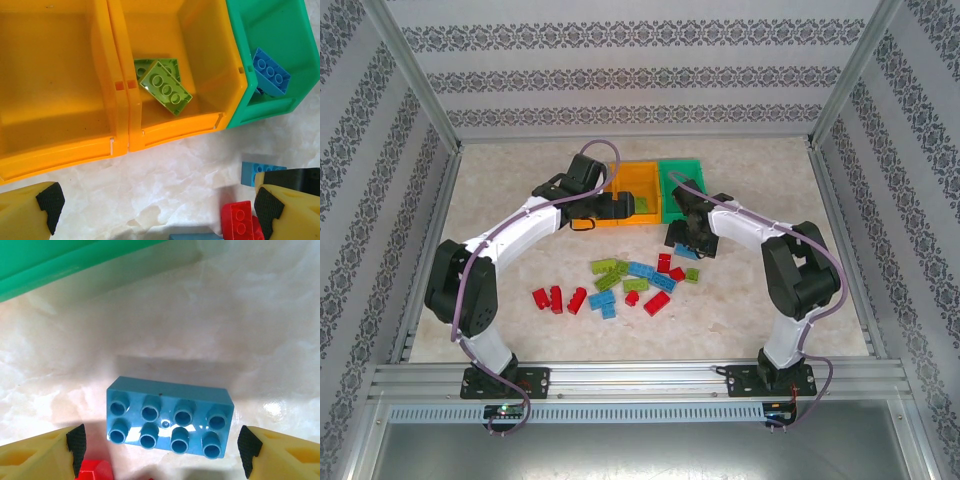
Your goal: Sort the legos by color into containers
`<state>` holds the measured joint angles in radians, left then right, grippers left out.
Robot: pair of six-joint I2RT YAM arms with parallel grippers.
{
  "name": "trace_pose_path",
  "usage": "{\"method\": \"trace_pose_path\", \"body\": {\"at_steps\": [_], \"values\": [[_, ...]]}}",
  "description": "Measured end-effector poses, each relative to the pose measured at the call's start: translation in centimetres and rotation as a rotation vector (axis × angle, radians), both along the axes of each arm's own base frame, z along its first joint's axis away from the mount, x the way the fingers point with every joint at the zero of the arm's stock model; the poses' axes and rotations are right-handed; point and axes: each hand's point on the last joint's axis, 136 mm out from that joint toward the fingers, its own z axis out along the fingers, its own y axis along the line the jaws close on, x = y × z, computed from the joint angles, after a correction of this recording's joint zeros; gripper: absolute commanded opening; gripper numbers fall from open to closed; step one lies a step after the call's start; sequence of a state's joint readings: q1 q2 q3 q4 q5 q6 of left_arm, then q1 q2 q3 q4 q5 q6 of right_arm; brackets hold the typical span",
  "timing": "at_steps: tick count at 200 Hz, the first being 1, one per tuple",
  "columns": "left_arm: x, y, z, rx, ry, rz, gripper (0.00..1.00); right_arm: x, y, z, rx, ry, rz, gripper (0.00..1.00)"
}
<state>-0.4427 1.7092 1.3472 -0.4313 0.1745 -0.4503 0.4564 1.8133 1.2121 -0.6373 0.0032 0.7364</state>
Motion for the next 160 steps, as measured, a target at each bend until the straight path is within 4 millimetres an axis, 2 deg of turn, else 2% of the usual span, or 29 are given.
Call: {"method": "trace_pose_path", "body": {"at_steps": [48,98,131,160], "values": [[-0.4,0.3,0.1,0.000,-0.002,0.002,0.99,-0.2,-0.1,-0.3,-0.006,0.012,0.000,0.83],[-0.6,1.1,0.5,0.001,-0.015,0.019,0.99,-0.2,0.1,-2.4,-0.037,0.071,0.009,0.81],[-1.2,1.8,-0.1,0.023,-0.009,0.033,0.99,-0.2,0.0,-2.9,-0.077,0.094,0.023,0.73],[-1.8,3.1,0.2,0.038,-0.020,0.058,0.99,-0.3,-0.2,-2.8,-0.091,0.095,0.035,0.61]]}}
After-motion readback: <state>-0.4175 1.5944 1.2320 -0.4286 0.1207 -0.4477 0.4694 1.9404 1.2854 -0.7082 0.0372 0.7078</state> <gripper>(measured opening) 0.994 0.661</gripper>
